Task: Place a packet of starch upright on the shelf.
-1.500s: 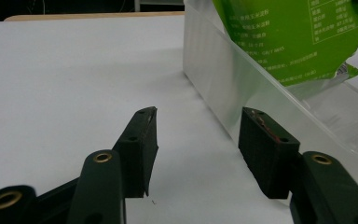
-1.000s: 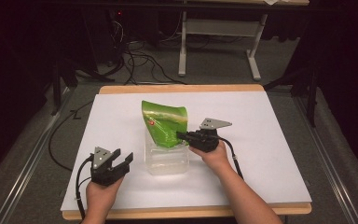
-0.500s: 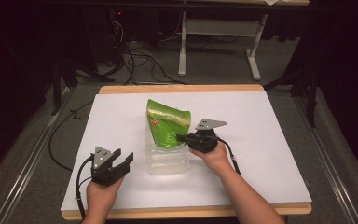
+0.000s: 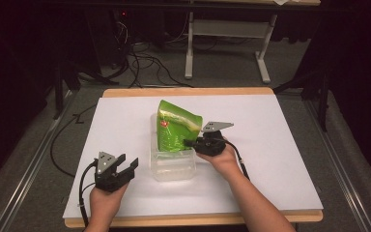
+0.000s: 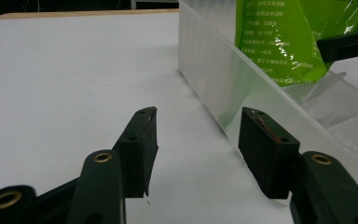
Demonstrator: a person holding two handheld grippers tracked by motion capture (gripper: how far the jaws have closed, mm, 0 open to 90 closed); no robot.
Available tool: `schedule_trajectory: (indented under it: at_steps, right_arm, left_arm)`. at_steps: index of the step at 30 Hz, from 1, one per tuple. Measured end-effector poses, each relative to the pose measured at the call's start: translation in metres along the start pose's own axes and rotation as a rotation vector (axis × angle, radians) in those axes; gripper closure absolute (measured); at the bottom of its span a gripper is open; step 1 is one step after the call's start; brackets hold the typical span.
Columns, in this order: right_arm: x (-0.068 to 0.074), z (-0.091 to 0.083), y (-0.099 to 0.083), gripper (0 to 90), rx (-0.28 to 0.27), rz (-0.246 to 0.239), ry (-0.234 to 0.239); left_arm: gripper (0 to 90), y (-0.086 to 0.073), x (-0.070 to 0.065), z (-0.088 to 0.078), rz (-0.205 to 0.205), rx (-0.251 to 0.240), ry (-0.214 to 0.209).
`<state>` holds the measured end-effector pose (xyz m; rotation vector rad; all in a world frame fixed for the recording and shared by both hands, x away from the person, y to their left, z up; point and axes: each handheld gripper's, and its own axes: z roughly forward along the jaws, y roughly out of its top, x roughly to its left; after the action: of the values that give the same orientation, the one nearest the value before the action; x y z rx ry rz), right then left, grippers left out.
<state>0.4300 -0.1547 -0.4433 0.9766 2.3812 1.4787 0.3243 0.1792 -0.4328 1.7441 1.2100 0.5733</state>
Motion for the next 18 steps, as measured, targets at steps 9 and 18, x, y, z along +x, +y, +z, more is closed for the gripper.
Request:
schedule_trajectory:
  at_steps: [9, 18]
  right_arm:
    - [0.005, -0.009, 0.014, 69.5, -0.092, 0.007, -0.006]
    - [0.009, -0.013, 0.026, 71.5, -0.136, 0.002, -0.014]
  left_arm:
    - [47.5, 0.0, 0.0, 0.0, -0.003, -0.003, 0.0]
    - [47.5, 0.0, 0.0, -0.001, -0.007, -0.007, -0.003]
